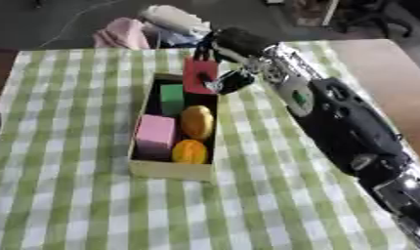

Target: Pick up objects on the table and place them in the box.

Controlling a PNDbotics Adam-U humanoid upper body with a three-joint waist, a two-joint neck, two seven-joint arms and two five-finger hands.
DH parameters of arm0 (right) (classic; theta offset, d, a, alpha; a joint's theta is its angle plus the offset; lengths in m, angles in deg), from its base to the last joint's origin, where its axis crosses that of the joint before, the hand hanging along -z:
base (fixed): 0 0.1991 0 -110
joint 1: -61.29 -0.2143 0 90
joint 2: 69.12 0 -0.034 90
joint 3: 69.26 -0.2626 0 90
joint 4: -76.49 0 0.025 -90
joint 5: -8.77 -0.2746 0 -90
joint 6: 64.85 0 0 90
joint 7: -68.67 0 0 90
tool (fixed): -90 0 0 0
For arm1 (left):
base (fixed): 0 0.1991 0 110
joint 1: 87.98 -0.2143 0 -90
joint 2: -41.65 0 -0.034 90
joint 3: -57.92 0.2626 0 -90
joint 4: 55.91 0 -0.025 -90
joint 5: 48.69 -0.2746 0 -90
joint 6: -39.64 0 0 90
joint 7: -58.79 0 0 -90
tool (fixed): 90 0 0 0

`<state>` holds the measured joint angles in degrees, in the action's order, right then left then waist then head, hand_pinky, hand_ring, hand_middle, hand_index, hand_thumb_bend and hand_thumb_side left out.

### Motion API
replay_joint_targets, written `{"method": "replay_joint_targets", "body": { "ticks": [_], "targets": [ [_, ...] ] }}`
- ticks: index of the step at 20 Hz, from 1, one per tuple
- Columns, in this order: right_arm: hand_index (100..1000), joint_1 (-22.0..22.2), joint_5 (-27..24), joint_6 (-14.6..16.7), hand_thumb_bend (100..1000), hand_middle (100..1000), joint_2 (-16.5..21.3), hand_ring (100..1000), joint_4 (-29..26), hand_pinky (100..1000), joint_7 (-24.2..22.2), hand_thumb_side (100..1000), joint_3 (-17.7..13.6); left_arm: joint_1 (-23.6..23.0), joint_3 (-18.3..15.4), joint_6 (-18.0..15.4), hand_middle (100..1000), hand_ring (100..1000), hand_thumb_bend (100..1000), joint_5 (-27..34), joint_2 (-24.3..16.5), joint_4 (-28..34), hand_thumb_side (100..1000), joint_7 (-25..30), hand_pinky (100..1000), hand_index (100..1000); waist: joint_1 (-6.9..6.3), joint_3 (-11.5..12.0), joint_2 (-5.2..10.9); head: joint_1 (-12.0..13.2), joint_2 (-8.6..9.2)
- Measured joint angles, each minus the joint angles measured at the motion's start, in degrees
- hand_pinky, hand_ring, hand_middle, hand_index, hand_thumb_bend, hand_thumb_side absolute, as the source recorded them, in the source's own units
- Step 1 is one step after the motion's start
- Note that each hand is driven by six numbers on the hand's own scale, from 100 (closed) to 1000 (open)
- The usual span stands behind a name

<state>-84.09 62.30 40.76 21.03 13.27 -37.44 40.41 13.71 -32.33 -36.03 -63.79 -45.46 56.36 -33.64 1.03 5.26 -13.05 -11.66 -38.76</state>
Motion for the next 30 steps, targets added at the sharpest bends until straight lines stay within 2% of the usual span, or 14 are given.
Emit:
{"method": "replay_joint_targets", "body": {
  "ticks": [3, 6, 7, 8, 12, 16, 18, 20, 23, 27, 30],
  "targets": [
    [689, 0.0, 5.4, 0.7, 100, 594, -0.3, 635, 0.6, 600, -0.2, 420, 0.1, 0.0, 0.0, 0.0, 676, 668, 368, 0.0, 0.0, -0.1, 600, 0.0, 810, 834, 0.00, -0.1, 0.00, 0.0, 0.00],
    [838, 0.1, 10.9, 1.5, 100, 751, -0.2, 713, 0.8, 672, 0.1, 478, -0.1, -0.1, 0.0, 0.0, 676, 668, 369, 0.0, 0.0, -0.3, 600, -0.1, 810, 834, 0.00, -0.3, 0.00, 0.0, -0.01],
    [870, 0.3, 12.4, 1.8, 116, 779, -0.2, 732, 0.8, 688, 0.1, 489, -0.1, -0.1, 0.0, 0.0, 676, 668, 370, 0.0, 0.0, -0.3, 600, -0.1, 810, 834, 0.00, -0.4, 0.00, 0.1, -0.02],
    [931, 0.3, 13.7, 2.1, 182, 841, -0.2, 774, 0.7, 726, 0.0, 496, -0.1, -0.1, 0.0, 0.0, 676, 668, 370, 0.0, 0.0, -0.3, 600, -0.1, 810, 834, 0.00, -0.5, 0.00, 0.1, -0.02],
    [971, 0.3, 17.6, 2.9, 214, 911, -0.1, 828, -0.1, 777, -2.0, 509, -0.2, -0.1, 0.0, -0.1, 676, 668, 371, -0.1, 0.0, -0.3, 600, -0.1, 810, 834, 0.00, -0.6, 0.01, 0.3, -0.04],
    [974, -0.3, 18.8, 2.2, 200, 919, 1.3, 834, -1.8, 786, -4.6, 490, -1.2, -0.3, -0.1, 0.0, 675, 667, 372, -0.1, 0.0, -0.3, 600, -0.3, 810, 833, 0.00, -0.8, 0.01, 0.4, -0.04],
    [972, -0.6, 18.5, 1.6, 173, 913, 2.4, 825, -3.1, 783, -5.3, 452, -2.1, -0.4, -0.2, 0.0, 675, 667, 372, -0.1, 0.0, -0.3, 600, -0.3, 810, 833, 0.00, -1.0, 0.01, 0.5, -0.06],
    [970, -0.9, 17.3, 1.0, 114, 902, 3.6, 812, -4.6, 775, -5.6, 392, -3.0, -0.6, -0.3, 0.0, 675, 667, 373, -0.1, 0.0, -0.3, 600, -0.4, 810, 833, 0.03, -1.2, 0.01, 0.5, -0.23],
    [963, -1.1, 12.5, -0.1, 100, 866, 5.4, 764, -7.6, 743, -5.5, 243, -4.5, -0.6, -0.3, 0.0, 675, 668, 373, -0.1, 0.0, -0.5, 600, -0.5, 810, 832, 0.14, -1.7, 0.02, 0.9, -0.53],
    [959, 1.4, 0.8, -2.6, 100, 835, 7.6, 717, -13.5, 720, -4.4, 155, -6.0, -0.7, -0.3, 0.0, 675, 668, 375, -0.1, 0.0, -0.6, 598, -0.5, 810, 832, 0.14, -2.2, 0.03, 1.5, -0.80],
    [952, 6.0, -8.5, -4.6, 100, 805, 9.0, 678, -20.1, 701, -2.7, 152, -7.1, -0.8, -0.3, -0.3, 676, 668, 378, -0.1, 0.0, -0.6, 595, -0.8, 809, 832, 0.14, -2.4, 0.12, 2.0, -1.03]
  ]
}}
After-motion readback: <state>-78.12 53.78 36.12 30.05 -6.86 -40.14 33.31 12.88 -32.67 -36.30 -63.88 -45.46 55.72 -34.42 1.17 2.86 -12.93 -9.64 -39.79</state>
